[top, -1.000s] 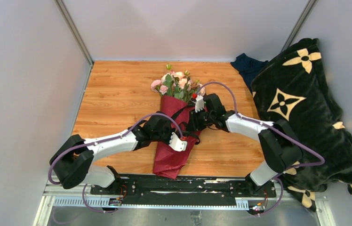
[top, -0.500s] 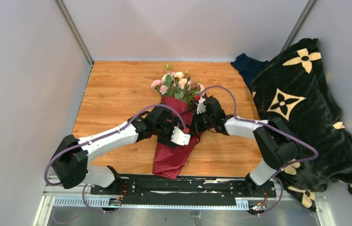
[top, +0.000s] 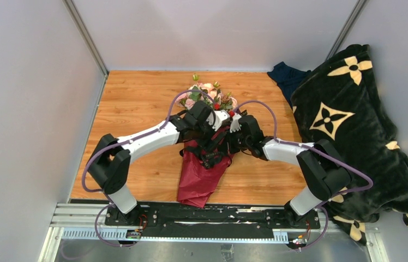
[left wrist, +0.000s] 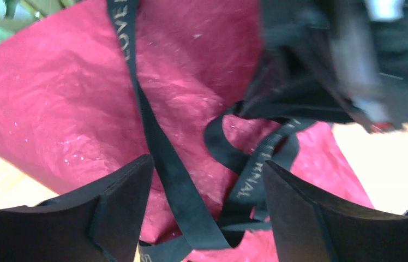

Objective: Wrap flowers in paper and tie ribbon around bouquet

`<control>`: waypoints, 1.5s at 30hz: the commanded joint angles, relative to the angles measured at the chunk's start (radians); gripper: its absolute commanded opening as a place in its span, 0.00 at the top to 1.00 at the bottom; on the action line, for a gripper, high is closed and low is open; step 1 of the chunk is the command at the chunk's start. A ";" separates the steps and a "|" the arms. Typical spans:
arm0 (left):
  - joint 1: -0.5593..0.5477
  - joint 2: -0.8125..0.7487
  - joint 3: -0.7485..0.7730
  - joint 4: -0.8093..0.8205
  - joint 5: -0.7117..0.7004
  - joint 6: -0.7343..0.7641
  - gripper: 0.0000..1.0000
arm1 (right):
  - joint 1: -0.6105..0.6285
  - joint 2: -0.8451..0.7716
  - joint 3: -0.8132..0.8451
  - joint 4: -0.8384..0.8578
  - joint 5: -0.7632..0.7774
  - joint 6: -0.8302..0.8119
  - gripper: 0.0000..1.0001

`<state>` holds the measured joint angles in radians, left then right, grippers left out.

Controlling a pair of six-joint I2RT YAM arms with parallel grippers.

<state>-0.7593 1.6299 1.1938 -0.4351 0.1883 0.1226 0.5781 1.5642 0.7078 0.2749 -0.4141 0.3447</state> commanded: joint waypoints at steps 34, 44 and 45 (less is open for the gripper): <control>0.032 0.037 -0.134 0.250 -0.092 0.124 1.00 | -0.005 0.009 0.000 0.062 -0.026 0.033 1.00; 0.485 -0.197 -0.139 -0.315 -0.283 0.466 1.00 | -0.518 -0.398 -0.253 -0.142 0.192 0.260 1.00; 0.546 -0.210 -0.162 -0.329 -0.277 0.478 1.00 | -0.558 -0.430 -0.280 -0.144 0.188 0.288 1.00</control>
<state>-0.4690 1.4792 1.0626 -0.4965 -0.0040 0.4942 0.1772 1.2396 0.5724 0.2111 -0.2626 0.4831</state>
